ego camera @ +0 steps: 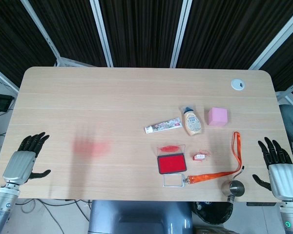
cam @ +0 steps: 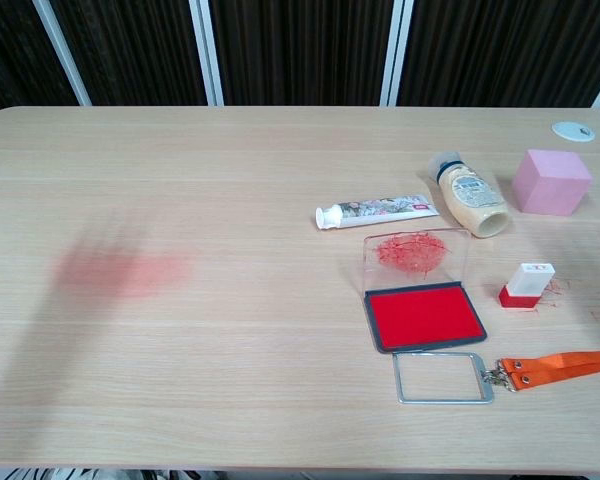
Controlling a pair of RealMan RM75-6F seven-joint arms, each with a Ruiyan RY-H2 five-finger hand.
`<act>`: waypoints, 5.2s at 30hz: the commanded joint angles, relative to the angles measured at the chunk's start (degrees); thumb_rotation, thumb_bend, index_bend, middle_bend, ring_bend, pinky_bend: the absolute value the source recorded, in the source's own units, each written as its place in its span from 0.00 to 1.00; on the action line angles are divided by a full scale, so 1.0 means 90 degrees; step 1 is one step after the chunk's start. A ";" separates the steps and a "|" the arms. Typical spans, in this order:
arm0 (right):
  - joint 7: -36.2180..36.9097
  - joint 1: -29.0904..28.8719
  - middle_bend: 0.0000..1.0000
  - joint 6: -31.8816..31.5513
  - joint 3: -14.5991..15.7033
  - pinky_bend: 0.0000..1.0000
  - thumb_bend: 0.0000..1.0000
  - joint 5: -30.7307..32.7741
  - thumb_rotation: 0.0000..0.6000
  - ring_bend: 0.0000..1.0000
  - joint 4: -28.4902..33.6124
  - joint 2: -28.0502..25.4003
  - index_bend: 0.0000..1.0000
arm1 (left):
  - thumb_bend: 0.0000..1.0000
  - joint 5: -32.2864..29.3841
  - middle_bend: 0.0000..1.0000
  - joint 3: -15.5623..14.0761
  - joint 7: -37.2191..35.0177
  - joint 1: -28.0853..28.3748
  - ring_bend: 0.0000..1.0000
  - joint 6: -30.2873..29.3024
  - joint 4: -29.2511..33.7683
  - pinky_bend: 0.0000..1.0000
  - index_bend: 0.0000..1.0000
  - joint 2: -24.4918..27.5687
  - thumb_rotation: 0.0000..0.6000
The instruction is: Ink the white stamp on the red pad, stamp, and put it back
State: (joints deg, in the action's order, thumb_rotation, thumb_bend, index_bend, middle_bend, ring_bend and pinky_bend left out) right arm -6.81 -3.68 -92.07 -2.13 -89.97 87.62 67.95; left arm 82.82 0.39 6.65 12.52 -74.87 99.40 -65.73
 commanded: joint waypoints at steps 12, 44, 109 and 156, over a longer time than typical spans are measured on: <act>-0.0636 -0.0200 0.05 0.0334 -0.0037 0.21 0.12 -0.0131 1.00 0.03 0.0931 -0.0060 0.02 | 0.01 -0.0016 0.00 0.0033 -0.0112 0.0045 0.00 0.0071 -0.0044 0.00 0.00 -0.0010 1.00; -0.3818 -0.1936 0.35 0.2586 -0.0950 0.36 0.27 0.2457 1.00 0.30 0.0248 0.2616 0.38 | 0.01 0.0047 0.00 -0.0021 -0.0705 0.0158 0.00 0.0360 0.0074 0.00 0.00 0.0259 1.00; -0.3353 -0.2284 0.48 0.2716 -0.0662 0.37 0.45 0.3369 1.00 0.34 -0.0842 0.3306 0.56 | 0.01 -0.0063 0.00 -0.0028 -0.0747 0.0188 0.00 0.0444 0.0119 0.00 0.00 0.0286 1.00; -0.3669 -0.2494 0.65 0.2828 -0.0144 0.46 0.57 0.2263 1.00 0.50 0.1084 0.2668 0.73 | 0.01 -0.0062 0.00 -0.0012 -0.0723 0.0160 0.00 0.0368 0.0123 0.00 0.00 0.0242 1.00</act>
State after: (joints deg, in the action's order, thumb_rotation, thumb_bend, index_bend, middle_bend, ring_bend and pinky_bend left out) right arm -38.97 -25.60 -67.18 -2.83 -70.60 97.60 91.15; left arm 82.26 0.28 0.19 13.94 -71.58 100.50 -63.56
